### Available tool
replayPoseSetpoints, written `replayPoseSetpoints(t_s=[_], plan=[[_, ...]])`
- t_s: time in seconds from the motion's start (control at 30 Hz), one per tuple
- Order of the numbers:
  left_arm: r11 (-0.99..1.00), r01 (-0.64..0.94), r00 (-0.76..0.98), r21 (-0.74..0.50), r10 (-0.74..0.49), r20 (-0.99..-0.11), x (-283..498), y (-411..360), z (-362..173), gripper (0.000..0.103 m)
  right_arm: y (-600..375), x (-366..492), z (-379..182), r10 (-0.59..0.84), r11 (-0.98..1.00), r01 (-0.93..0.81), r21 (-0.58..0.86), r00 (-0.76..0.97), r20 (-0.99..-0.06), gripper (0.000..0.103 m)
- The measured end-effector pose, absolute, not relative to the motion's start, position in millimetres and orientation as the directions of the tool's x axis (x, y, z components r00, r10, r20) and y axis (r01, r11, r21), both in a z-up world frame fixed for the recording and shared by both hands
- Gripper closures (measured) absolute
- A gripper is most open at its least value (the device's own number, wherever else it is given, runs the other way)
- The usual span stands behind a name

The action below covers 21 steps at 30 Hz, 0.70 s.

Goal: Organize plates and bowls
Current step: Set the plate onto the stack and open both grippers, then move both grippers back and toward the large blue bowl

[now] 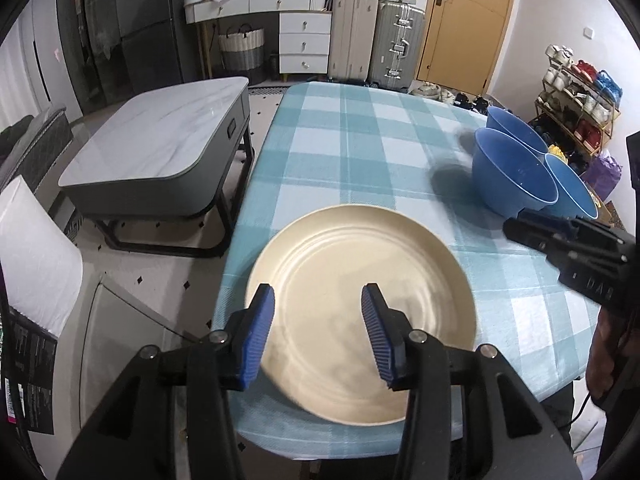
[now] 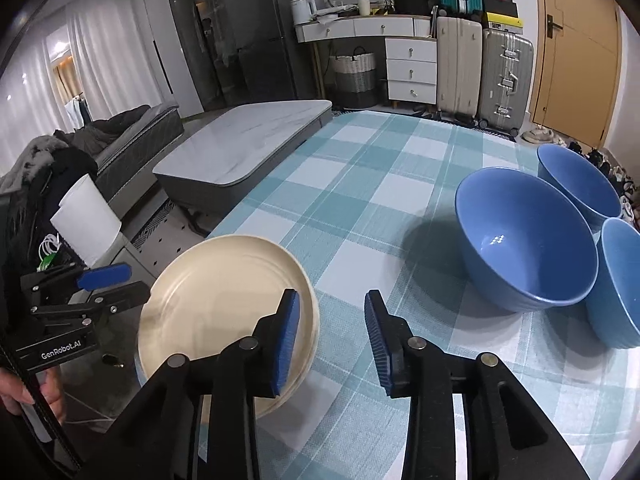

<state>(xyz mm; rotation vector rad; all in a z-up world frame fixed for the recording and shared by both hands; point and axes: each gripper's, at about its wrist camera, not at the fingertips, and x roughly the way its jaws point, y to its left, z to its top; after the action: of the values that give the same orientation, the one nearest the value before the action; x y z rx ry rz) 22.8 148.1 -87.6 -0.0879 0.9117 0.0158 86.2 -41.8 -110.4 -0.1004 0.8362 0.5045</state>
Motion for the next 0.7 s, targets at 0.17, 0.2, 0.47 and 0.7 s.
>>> replayPoseSetpoints(t_s=[0.17, 0.2, 0.47, 0.7], plan=[[0.996, -0.035, 0.633, -0.081, -0.041, -0.773, 24.1, 128.5, -81.4, 0.052, -41.9, 72.3, -112.8, 0.393, 0.868, -0.487, 0.093, 0.562, -0.728, 0.037], [0.997, -0.038, 0.64, -0.074, -0.032, -0.767, 24.3, 124.2, -79.0, 0.052, -44.3, 67.5, -109.9, 0.4, 0.868, -0.488, 0.094, 0.576, -0.713, 0.034], [0.997, -0.013, 0.718, -0.078, -0.045, -0.695, 19.6, 95.1, -54.4, 0.013, -74.1, 36.1, -81.3, 0.4, 0.892, -0.446, 0.074, 0.701, -0.59, 0.017], [0.998, 0.035, 0.767, -0.044, -0.055, -0.639, 18.7, 64.0, -36.4, 0.009, -111.3, 22.3, -59.6, 0.374, 0.92, -0.38, 0.101, 0.767, -0.521, 0.014]])
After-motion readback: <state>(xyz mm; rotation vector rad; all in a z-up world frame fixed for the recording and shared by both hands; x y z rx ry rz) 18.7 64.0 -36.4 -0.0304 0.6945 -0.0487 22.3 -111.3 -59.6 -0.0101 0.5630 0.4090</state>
